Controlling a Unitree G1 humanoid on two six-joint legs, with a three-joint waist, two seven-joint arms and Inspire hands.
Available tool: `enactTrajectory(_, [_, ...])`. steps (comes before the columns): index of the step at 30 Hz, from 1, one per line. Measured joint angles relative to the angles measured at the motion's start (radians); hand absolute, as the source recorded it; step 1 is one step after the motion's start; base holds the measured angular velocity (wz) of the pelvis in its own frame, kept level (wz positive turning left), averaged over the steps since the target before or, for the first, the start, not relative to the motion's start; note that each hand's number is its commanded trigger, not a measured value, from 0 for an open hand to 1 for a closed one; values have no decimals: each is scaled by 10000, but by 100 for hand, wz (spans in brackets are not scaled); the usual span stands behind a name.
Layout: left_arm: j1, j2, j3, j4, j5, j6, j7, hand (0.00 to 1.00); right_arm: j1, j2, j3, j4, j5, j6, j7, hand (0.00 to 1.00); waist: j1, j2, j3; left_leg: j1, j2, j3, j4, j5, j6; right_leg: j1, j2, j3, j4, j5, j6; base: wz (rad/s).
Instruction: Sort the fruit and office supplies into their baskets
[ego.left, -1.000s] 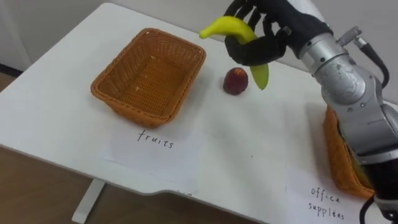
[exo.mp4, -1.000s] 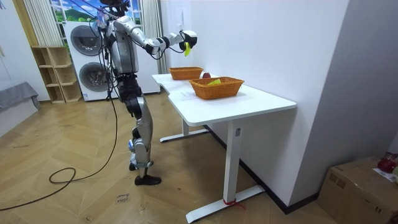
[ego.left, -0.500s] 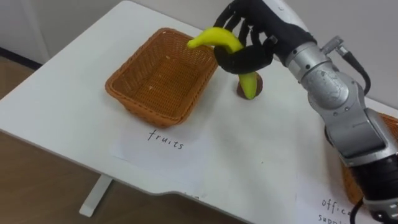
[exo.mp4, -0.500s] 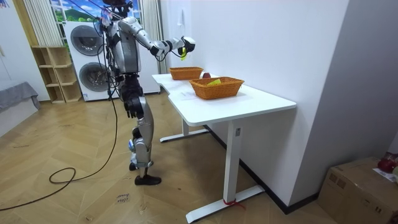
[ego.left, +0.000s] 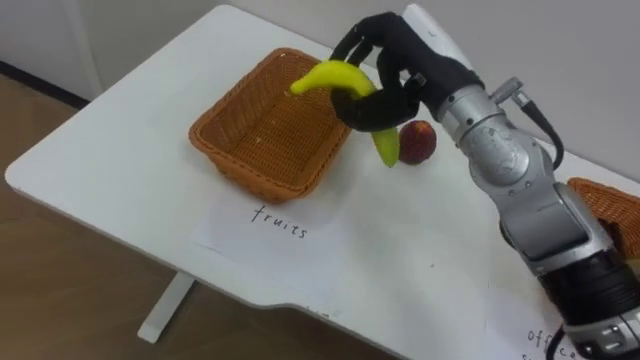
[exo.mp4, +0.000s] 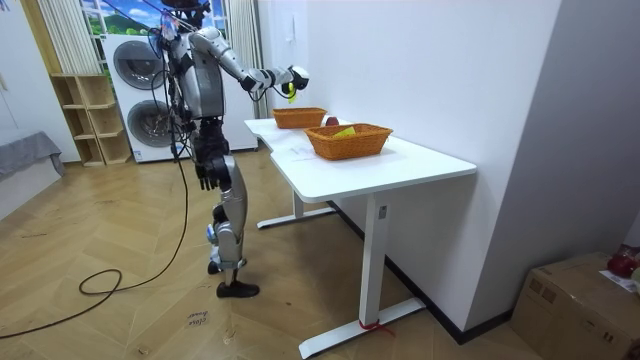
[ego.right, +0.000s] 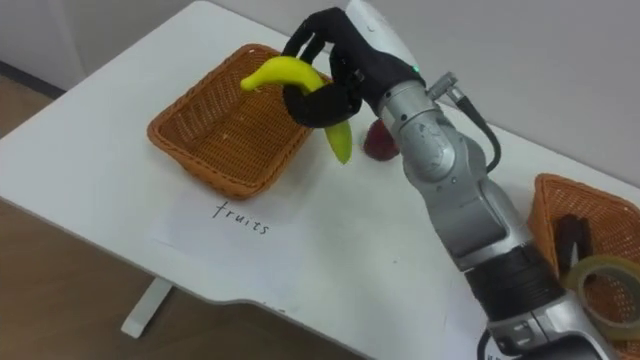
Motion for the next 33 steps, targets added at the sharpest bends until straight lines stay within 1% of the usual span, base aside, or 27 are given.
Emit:
enactTrajectory(4, [77,-8,-1,-123,2,-3,-8,0,-87,27,-1,472,27,-41,-164,100,170,-1,-1,2,-21,-52,-1,5,9,20,-20,2,0,-2,3,3])
enactTrajectory(7, [222,-27,14,-421,21,5,-29,0,-117,56,-1,633,-19,-42,-169,100,185,0,-1,-15,-64,-101,-5,11,20,21,-50,3,1,-41,63,5])
enactTrajectory(9, [255,-42,23,-517,228,8,-49,0,-118,53,-3,683,4,-42,-169,100,184,1,0,-30,-85,-139,-6,15,26,19,-62,-2,0,-61,86,6])
enactTrajectory(12, [285,-42,24,-687,573,24,-121,0,-170,55,-4,862,51,-43,-168,100,207,0,0,-50,-95,-214,-5,18,31,28,-60,-14,2,-64,90,6])
enactTrajectory(17, [296,-65,26,-672,737,70,-296,0,-349,59,-7,1360,42,-76,-172,100,261,-5,-1,-47,-95,-234,-31,18,32,22,-60,-47,1,-67,95,1])
enactTrajectory(19, [269,-72,23,-663,858,78,-308,0,-439,58,-7,1862,40,-100,-279,100,411,-24,-1,-37,-93,-239,-46,18,32,23,-62,-152,1,-67,95,0])
enactTrajectory(22, [261,-63,22,-656,857,112,-308,0,-473,90,-5,2243,35,-94,-403,100,506,-64,-2,-71,-97,-349,-43,19,32,27,-69,-284,2,-69,97,8])
enactTrajectory(26, [289,-65,9,-650,856,144,-308,0,-479,90,41,2325,50,-94,-601,100,675,-133,7,-71,-91,-379,-78,19,32,25,-67,-316,1,-78,111,3])
enactTrajectory(29, [281,-51,9,-652,850,143,-306,0,-605,88,238,2554,52,-138,-829,100,723,-193,9,-92,-101,-481,-82,20,33,40,-75,-413,3,-79,113,9])
enactTrajectory(33, [299,-22,0,-650,842,154,-282,0,-930,87,842,3027,59,-140,-937,100,728,-251,54,-70,-106,-581,-86,20,35,120,-78,-524,-5,-82,117,10])
